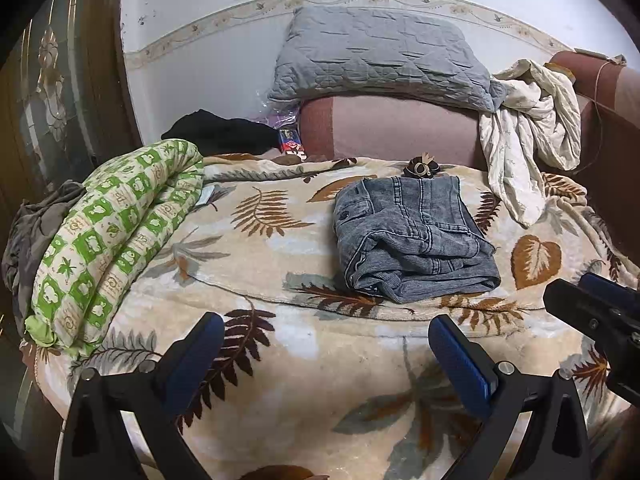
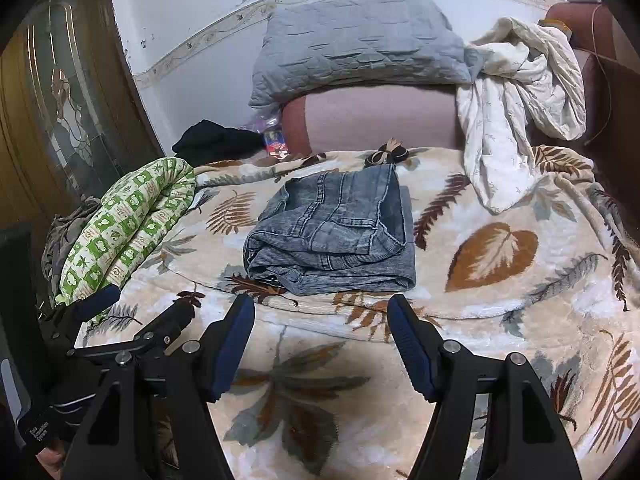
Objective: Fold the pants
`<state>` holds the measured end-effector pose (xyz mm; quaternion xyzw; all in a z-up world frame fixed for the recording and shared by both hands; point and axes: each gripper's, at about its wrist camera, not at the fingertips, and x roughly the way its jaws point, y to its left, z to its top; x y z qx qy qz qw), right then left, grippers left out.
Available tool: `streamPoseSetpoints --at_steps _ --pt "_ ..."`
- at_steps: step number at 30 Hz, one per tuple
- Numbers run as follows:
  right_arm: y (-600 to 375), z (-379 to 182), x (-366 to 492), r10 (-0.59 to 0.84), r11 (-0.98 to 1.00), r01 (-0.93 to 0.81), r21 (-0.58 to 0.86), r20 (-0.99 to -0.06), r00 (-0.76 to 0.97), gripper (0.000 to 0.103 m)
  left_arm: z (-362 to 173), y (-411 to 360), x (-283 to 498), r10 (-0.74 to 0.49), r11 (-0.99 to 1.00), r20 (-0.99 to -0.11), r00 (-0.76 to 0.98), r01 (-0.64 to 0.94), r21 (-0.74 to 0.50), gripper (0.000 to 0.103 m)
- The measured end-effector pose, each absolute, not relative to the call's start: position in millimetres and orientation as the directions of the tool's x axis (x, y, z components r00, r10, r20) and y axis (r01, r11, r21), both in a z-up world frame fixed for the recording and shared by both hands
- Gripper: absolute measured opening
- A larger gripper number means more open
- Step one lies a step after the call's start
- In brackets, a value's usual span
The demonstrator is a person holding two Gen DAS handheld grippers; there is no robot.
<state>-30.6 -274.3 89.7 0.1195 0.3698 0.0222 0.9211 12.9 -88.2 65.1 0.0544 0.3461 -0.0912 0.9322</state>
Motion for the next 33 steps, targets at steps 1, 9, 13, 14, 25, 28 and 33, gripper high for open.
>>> streamPoseSetpoints --at_steps 1,9,13,14,25,28,33 --pt "-274.4 89.9 -30.7 0.13 0.97 0.047 0.237 -0.676 0.726 0.07 65.4 -87.9 13.0 -0.132 0.978 -0.655 0.744 0.207 0.038 0.103" --pt "-274.5 90.3 -31.1 0.129 0.971 0.047 0.236 -0.675 0.726 0.07 65.8 -88.3 12.7 -0.133 0.977 -0.653 0.746 0.208 0.04 0.103" --pt "-274.3 90.3 -31.1 0.128 0.971 0.047 0.235 -0.675 0.727 0.07 65.9 -88.4 12.4 -0.133 0.977 -0.652 0.746 0.208 0.039 0.103" --pt "-274.3 90.4 -31.1 0.129 0.971 0.047 0.236 -0.675 0.727 0.07 65.7 -88.5 12.4 -0.132 0.977 -0.652 0.746 0.208 0.04 0.103" --pt "-274.3 90.8 -31.4 0.127 0.971 0.048 0.235 -0.675 0.727 0.07 66.5 -88.2 11.8 -0.132 0.978 -0.65 0.748 0.206 0.039 0.103" --pt "-274.6 91.6 -31.5 0.126 0.971 0.049 0.234 -0.675 0.727 0.07 66.1 -88.3 11.9 -0.132 0.978 -0.65 0.748 0.207 0.04 0.103" --pt "-274.2 91.3 -31.5 0.127 0.971 0.049 0.235 -0.675 0.726 0.07 66.3 -88.7 11.2 -0.129 0.978 -0.647 0.751 0.206 0.044 0.103"
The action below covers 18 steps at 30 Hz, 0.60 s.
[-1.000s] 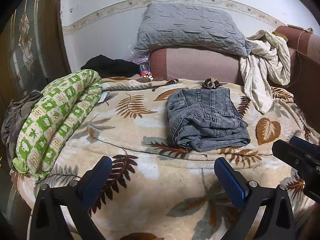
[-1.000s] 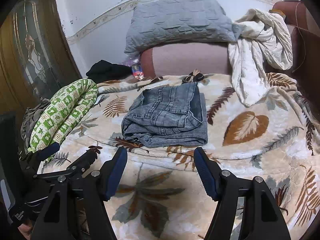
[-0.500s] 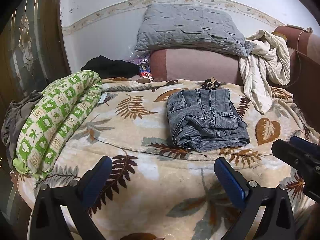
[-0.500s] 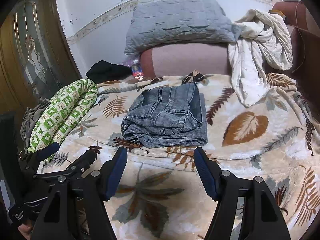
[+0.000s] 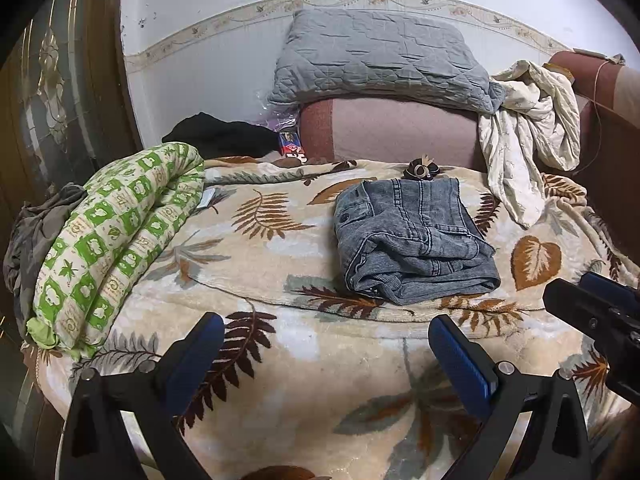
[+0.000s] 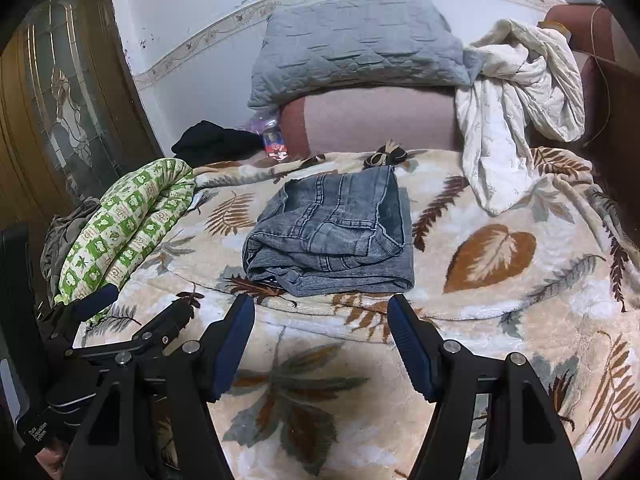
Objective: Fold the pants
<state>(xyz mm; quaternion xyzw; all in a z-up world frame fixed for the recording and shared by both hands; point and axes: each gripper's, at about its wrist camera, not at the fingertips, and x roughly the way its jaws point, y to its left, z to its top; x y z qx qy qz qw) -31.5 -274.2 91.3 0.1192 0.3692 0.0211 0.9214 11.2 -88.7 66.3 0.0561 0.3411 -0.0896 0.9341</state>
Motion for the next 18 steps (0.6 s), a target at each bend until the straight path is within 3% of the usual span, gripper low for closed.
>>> streamPoseSetpoints --at_steps 18 --pt "-278.1 90.8 -30.4 0.121 0.971 0.057 0.234 -0.678 0.725 0.07 68.7 -89.3 10.5 -0.117 0.975 -0.636 0.763 0.209 0.071 0.103"
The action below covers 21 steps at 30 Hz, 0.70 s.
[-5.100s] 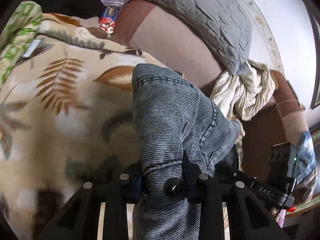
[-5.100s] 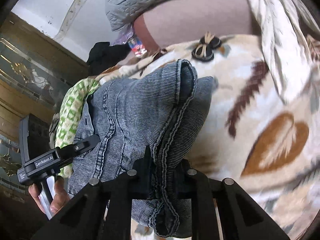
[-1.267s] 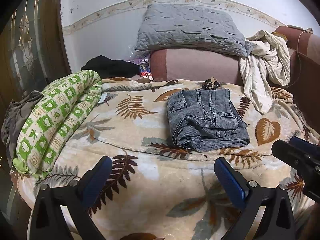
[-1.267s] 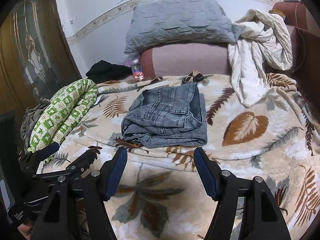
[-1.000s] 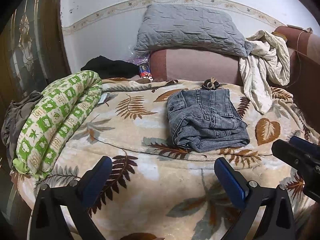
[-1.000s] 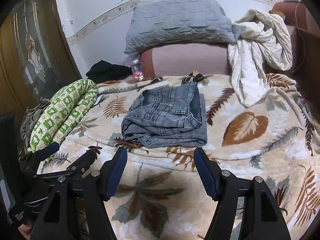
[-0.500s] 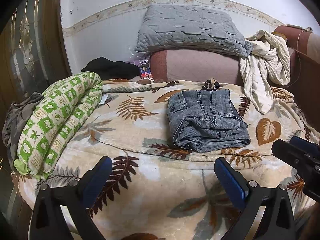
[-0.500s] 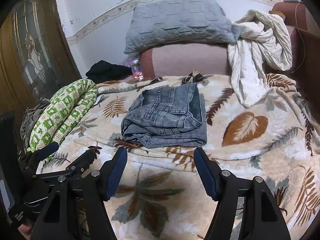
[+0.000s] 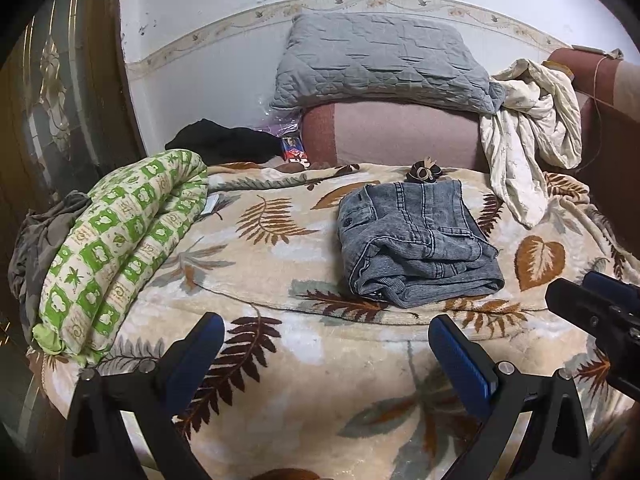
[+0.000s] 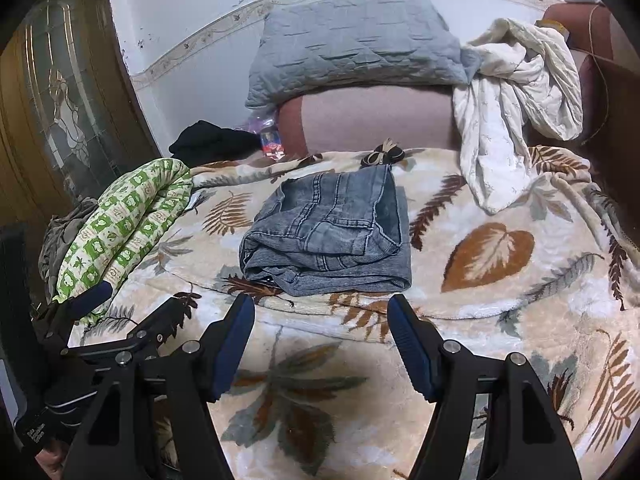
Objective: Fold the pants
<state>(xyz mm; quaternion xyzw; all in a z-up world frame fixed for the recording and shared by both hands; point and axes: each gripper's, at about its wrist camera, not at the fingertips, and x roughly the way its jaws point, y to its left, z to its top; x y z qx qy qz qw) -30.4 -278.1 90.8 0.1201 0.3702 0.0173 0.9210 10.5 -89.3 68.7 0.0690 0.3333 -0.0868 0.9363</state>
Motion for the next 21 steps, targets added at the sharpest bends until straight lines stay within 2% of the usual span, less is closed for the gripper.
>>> streamPoseSetpoints --at_steps 21 --pt "-279.2 90.6 -31.0 0.115 0.97 0.065 0.235 -0.676 0.728 0.07 68.0 -89.4 14.5 -0.136 0.971 -0.645 0.752 0.231 0.065 0.103"
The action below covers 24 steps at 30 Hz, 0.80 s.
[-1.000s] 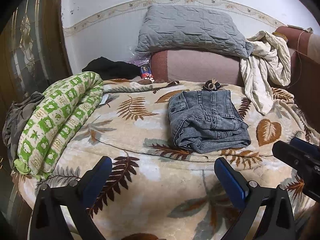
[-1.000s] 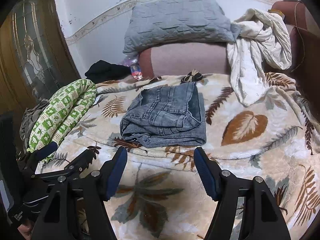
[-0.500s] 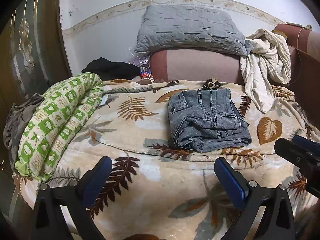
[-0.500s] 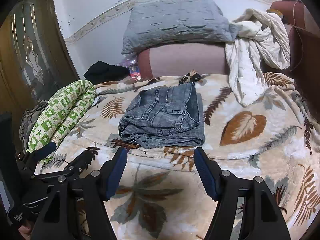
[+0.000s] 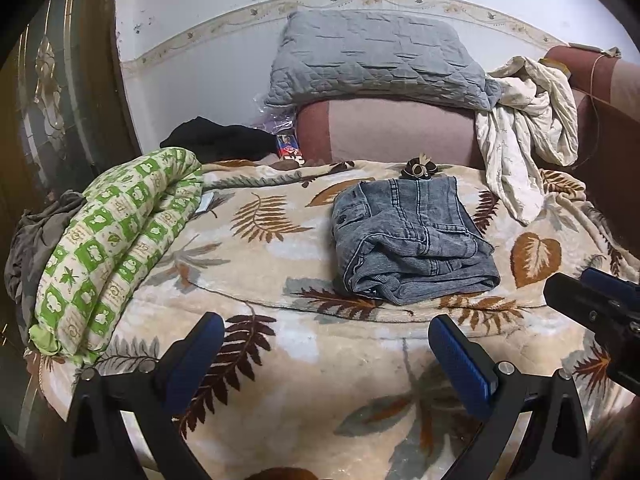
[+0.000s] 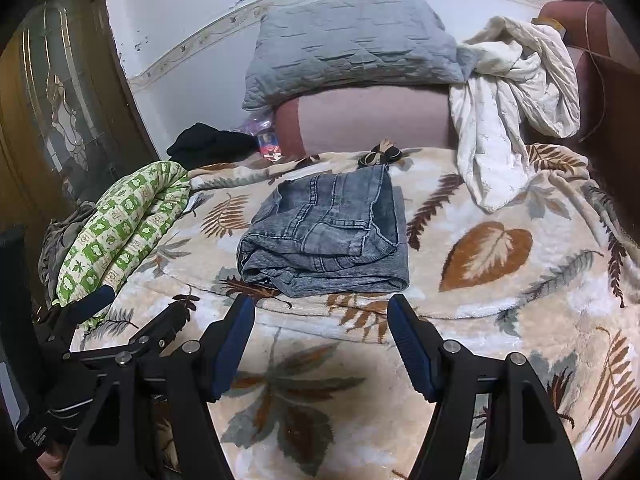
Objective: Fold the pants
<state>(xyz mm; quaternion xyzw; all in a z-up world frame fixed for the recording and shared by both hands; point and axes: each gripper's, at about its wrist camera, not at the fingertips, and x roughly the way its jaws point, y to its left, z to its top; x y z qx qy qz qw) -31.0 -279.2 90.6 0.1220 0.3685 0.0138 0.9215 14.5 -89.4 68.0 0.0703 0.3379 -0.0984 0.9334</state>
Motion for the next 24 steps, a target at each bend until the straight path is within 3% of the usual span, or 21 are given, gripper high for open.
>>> streamPoseSetpoints --at_steps 13,24 --pt "-277.2 90.5 -30.4 0.105 0.974 0.064 0.219 -0.681 0.724 0.07 63.3 -92.4 18.2 -0.082 0.976 -0.675 0.733 0.196 0.095 0.103" --pt "-276.3 89.2 -30.8 0.105 0.973 0.066 0.22 -0.683 0.723 0.07 59.6 -93.5 25.3 -0.108 0.976 -0.686 0.719 0.209 0.065 0.103"
